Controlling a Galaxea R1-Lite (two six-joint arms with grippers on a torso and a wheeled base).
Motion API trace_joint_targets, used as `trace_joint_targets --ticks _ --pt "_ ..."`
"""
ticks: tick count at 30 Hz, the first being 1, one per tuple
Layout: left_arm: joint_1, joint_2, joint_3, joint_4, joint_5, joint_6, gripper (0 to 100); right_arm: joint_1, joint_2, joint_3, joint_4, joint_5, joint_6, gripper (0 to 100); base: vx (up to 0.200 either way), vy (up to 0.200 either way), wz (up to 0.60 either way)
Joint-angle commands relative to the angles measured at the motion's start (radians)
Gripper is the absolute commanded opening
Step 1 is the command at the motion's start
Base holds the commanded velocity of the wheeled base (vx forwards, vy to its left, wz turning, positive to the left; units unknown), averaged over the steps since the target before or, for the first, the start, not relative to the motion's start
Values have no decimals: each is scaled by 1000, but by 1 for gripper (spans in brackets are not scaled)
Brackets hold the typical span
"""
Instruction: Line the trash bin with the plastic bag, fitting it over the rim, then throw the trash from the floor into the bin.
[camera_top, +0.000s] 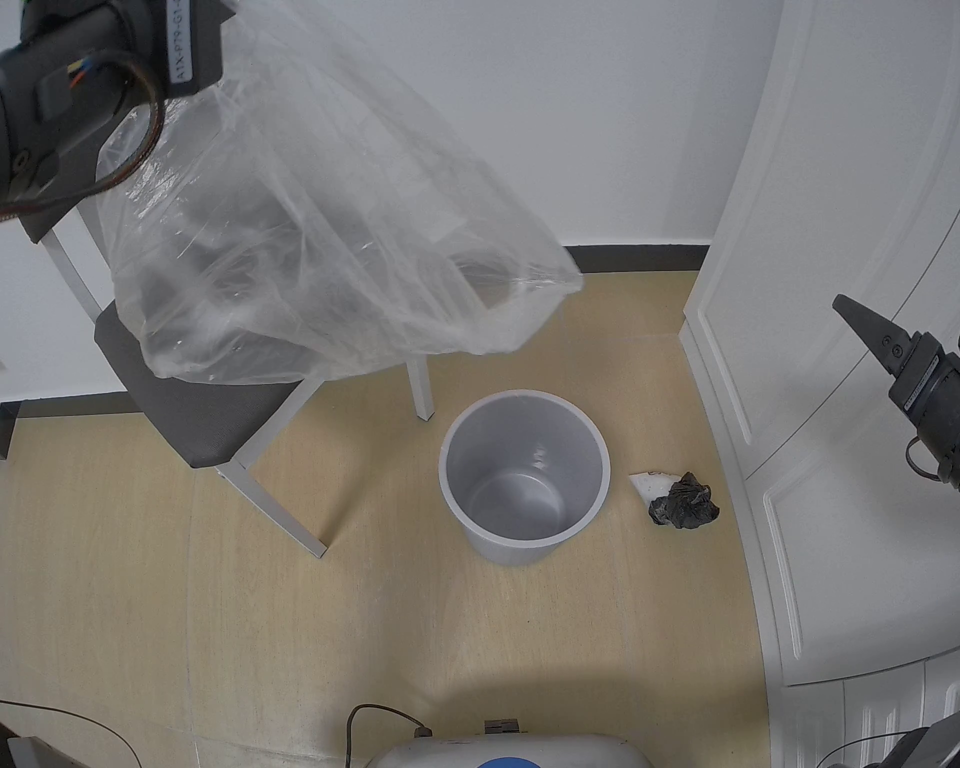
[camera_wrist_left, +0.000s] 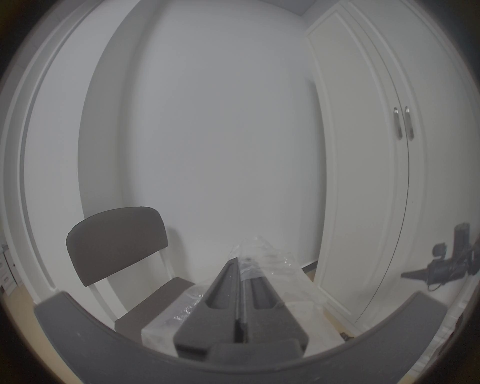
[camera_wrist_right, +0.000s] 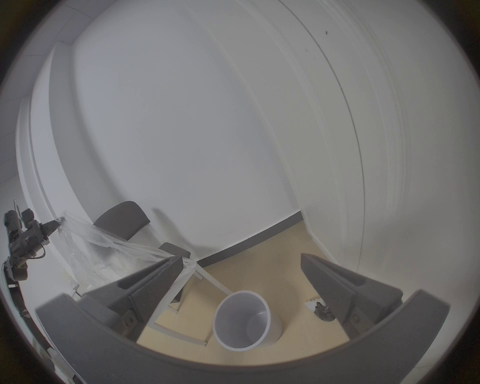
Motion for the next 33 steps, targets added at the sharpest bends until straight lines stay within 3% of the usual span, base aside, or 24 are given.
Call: trace_joint_targets --ticks 1,12,17,20,33 --pt "-38 0 -27 4 2 5 0 11 21 13 -8 9 4 100 0 0 0" --pt "-41 9 -3 -26 5 6 0 35 -48 64 4 70 -11 100 0 0 0" --pt "-69 32 -47 -26 7 40 0 -19 -45 70 6 109 -3 100 0 0 0" --pt "-109 43 -58 -25 16 72 0 -69 -45 71 6 170 -3 100 0 0 0" --pt "-175 38 -44 -28 21 89 0 -52 -10 85 9 179 -8 100 0 0 0"
